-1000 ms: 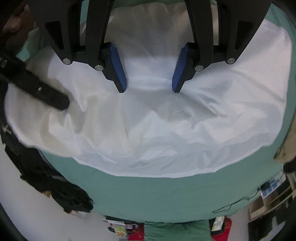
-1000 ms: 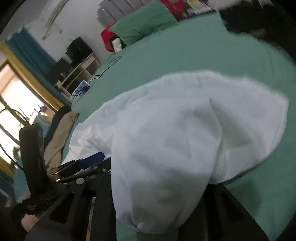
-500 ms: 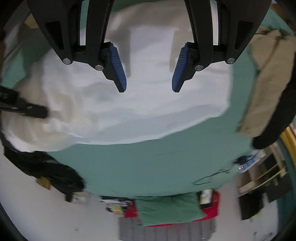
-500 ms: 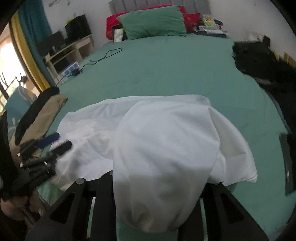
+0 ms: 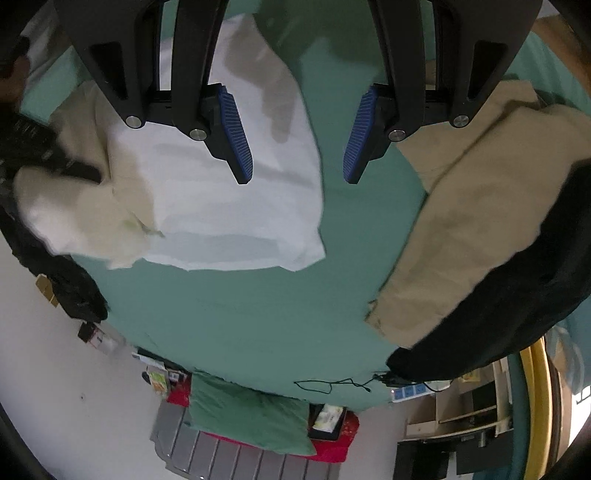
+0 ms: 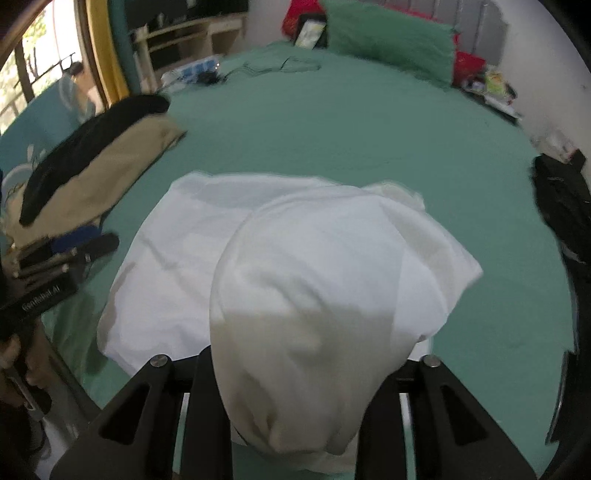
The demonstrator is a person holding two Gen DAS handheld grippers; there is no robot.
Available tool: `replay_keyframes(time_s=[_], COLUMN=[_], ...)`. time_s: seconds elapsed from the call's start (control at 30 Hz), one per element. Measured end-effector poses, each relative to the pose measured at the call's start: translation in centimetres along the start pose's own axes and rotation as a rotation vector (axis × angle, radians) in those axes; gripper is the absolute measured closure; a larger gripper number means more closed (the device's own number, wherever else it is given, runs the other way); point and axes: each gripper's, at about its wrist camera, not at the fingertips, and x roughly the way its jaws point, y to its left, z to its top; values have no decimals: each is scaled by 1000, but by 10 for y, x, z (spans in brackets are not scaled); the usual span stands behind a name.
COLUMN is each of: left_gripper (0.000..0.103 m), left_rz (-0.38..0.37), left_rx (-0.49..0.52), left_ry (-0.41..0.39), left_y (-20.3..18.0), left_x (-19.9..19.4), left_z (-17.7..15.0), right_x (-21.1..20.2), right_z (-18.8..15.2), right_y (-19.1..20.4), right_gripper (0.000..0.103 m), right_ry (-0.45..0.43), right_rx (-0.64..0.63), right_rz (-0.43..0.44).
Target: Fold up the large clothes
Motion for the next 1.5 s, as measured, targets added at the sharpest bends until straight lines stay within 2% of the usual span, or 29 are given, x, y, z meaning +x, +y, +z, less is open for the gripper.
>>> replay_keyframes(time_s=[0.07, 0.1, 0.17, 0.23, 0.3, 0.37, 0.5, 0.63, 0.77, 0.87, 0.93, 1.0, 1.1, 1.13, 1.17, 1.2, 1.23, 1.33, 1.5], left_gripper=[49, 49, 49, 49, 49, 49, 49, 49, 49, 49, 49, 49, 49, 49, 65, 90, 92, 96, 97], left_rz=[-8, -17, -26, -27, -21, -19, -18, -22, -124, -184, -171, -113, -64, -58, -61, -86, -100, -81, 11], left_rx=[-24, -39, -74, -107, -146, -176, -212, -234, -182, -109, -57, -23, -16, -23, -26, -20, -19, -51, -16], left_ry=[17, 25, 37, 42, 32, 25, 17, 22, 55, 87, 137, 191, 279, 272, 252, 242, 233, 176, 125], left_y=[7, 11, 21, 30, 41, 50, 62, 61, 35, 7, -8, -19, -22, -21, -21, -21, -21, -16, -25], left_x=[0, -1, -3, -6, -13, -17, -21, -22, -13, -2, 13, 29, 50, 50, 46, 43, 38, 17, -4], left_z=[-1, -3, -2, -2, 0, 2, 6, 7, 7, 8, 6, -1, -13, -17, -18, -19, -21, -31, -51], right_x=[11, 13, 15, 14, 12, 12, 17, 8, -15, -32, -40, -43, -35, -31, -27, -23, -18, -8, 11], right_z=[2, 3, 6, 9, 11, 12, 7, -1, -14, -23, -32, -45, -68, -75, -83, -90, -96, -103, -110], right_y=[12, 19, 34, 50, 62, 77, 107, 110, 71, 29, -6, -42, -82, -92, -100, -105, -105, -104, -88], right_gripper=[60, 58, 47, 39, 37, 34, 34, 34, 34, 34, 34, 34, 34, 34, 34, 34, 34, 34, 34], right_ry=[41, 44, 39, 30, 16, 2, 44, 9, -38, -94, -120, -138, -118, -110, -107, -109, -112, -124, -125], right_rx=[-11, -25, -62, -96, -123, -180, -243, -281, -166, -45, 60, 171, 306, 346, 389, 427, 455, 509, 569], right_rz=[34, 50, 72, 132, 233, 281, 448, 439, 450, 396, 335, 273, 217, 221, 239, 274, 312, 405, 488])
